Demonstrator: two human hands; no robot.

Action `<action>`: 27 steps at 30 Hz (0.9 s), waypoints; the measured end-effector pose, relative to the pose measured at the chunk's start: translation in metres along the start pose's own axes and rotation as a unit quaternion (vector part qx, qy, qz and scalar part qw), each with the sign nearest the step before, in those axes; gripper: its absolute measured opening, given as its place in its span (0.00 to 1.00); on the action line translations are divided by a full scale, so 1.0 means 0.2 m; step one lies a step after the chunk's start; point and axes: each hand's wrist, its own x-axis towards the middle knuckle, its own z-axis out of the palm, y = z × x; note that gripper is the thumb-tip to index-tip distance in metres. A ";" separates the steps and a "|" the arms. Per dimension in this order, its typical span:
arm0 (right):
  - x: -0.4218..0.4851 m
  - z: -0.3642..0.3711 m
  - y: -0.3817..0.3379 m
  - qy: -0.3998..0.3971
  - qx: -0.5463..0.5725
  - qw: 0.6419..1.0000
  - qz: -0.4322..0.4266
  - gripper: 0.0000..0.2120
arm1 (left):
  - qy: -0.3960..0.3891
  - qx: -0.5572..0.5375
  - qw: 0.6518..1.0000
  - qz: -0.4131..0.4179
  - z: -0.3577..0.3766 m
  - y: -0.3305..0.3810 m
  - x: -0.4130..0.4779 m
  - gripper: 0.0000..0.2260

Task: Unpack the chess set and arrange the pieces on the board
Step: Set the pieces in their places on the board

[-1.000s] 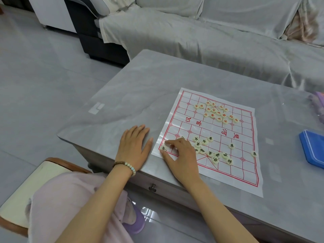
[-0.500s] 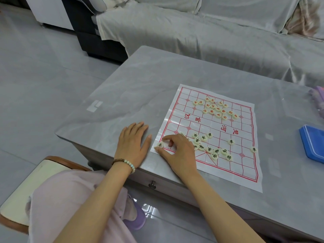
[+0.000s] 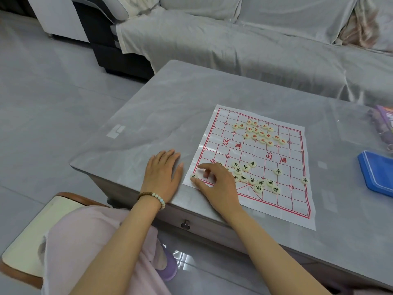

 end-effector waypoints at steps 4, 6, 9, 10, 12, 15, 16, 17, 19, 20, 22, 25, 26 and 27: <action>0.05 -0.11 0.03 0.067 -0.006 0.998 0.019 0.12 | 0.010 -0.070 0.998 0.001 -0.01 0.04 0.01 0.20; 0.11 -0.17 0.06 0.069 -0.076 0.994 0.041 0.14 | -0.011 -0.093 0.995 0.024 0.00 0.09 0.02 0.22; 0.16 -0.20 0.10 0.018 -0.174 0.981 0.082 0.18 | -0.038 -0.093 0.993 0.058 0.02 0.14 0.03 0.26; 0.16 -0.20 0.10 0.007 -0.201 0.976 0.087 0.19 | -0.046 -0.080 0.994 0.066 0.03 0.15 0.03 0.27; 0.17 -0.18 0.11 -0.003 -0.244 0.966 0.082 0.18 | -0.057 -0.045 0.994 0.082 0.05 0.15 0.04 0.31; 0.19 -0.17 0.09 -0.020 -0.236 0.970 0.047 0.13 | -0.065 -0.017 0.994 0.088 0.05 0.15 0.04 0.34; 0.19 -0.17 0.09 -0.035 -0.222 0.974 0.029 0.11 | -0.068 -0.016 0.994 0.082 0.05 0.16 0.04 0.33; 0.20 -0.17 0.08 -0.051 -0.213 0.976 0.014 0.11 | -0.071 -0.017 0.994 0.076 0.05 0.16 0.04 0.31; 0.21 -0.18 0.08 -0.060 -0.206 0.977 -0.005 0.13 | -0.069 -0.020 0.995 0.073 0.05 0.16 0.04 0.31; 0.21 -0.18 0.08 -0.050 -0.208 0.977 -0.005 0.14 | -0.064 -0.022 0.995 0.074 0.05 0.16 0.04 0.33; 0.21 -0.17 0.08 -0.030 -0.230 0.973 0.009 0.17 | -0.060 -0.023 0.995 0.075 0.06 0.15 0.03 0.35; 0.23 -0.16 0.07 -0.044 -0.256 0.965 0.015 0.15 | -0.058 -0.028 0.995 0.076 0.06 0.15 0.03 0.35; 0.24 -0.16 0.07 -0.054 -0.253 0.966 0.014 0.14 | -0.056 -0.032 0.995 0.076 0.05 0.15 0.03 0.35; 0.25 -0.16 0.07 -0.062 -0.245 0.967 0.011 0.12 | -0.054 -0.035 0.995 0.075 0.05 0.15 0.03 0.34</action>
